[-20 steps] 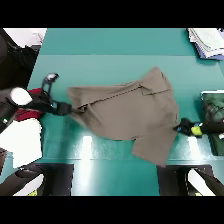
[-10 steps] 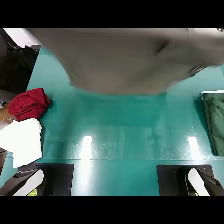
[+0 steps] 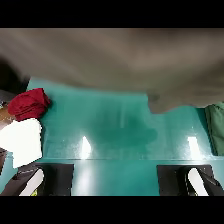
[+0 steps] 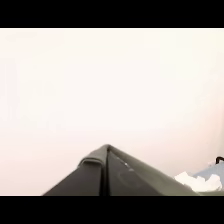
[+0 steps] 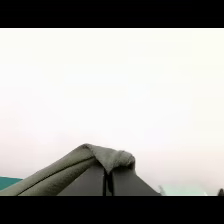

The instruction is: Fold the shirts.

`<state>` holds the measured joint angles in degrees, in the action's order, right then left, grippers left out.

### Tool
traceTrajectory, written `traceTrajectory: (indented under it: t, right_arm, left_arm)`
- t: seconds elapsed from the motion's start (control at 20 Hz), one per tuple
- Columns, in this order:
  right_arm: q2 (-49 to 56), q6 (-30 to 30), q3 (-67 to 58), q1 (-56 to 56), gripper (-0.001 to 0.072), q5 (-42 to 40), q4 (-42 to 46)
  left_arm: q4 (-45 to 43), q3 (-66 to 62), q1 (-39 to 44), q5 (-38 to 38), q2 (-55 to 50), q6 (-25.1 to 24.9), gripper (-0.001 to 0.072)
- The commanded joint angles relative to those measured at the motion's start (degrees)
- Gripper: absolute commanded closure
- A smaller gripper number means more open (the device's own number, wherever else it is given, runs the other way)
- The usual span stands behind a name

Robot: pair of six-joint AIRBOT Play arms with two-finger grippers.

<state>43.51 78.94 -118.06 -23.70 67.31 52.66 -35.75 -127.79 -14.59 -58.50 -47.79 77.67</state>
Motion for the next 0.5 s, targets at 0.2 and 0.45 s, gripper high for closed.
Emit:
traceTrajectory:
  t: [0.2,0.45]
  right_arm:
    - [2.71,4.52,1.05,-0.09,0.0692,14.36,14.27]
    - [20.61,5.92,-0.31,8.61,0.0692,28.39,13.75]
  left_arm:
    - [-16.20,11.39,-0.09,-8.63,2.43,8.57,0.0685]
    - [-14.80,39.87,1.38,-19.21,-2.89,8.87,0.0685]
